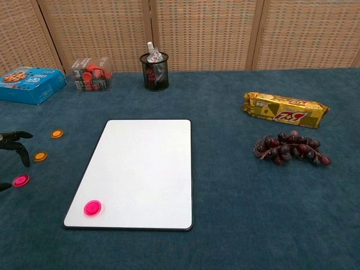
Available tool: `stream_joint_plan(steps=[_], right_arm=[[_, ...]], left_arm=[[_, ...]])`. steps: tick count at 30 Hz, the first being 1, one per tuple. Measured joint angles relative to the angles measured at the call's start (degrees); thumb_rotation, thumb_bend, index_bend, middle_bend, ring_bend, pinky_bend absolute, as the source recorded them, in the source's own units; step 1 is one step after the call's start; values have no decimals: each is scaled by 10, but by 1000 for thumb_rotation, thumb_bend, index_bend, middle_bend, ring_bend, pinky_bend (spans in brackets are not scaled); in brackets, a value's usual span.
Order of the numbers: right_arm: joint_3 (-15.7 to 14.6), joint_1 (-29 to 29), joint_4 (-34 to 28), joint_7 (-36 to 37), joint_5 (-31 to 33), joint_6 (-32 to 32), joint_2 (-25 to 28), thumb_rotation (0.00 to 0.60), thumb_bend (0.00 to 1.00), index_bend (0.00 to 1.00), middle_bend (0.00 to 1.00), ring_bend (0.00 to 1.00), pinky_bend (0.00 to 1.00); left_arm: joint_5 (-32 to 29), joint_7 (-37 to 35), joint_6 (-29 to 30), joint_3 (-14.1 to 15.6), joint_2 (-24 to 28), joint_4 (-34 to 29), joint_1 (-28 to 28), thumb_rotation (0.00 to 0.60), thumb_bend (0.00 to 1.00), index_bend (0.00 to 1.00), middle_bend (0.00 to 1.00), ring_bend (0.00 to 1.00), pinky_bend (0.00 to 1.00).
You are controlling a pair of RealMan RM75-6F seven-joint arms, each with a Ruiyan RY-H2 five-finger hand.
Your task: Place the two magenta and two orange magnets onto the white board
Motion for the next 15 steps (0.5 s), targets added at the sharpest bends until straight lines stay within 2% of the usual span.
stream_joint_plan(steps=[15], right_arm=[[0,0,-1,3,1,-2,1,600,0,0,0,0,0]], left_arm=[[-8,14,-7,-3,-10,5,2,600,330,389,0,0,0]])
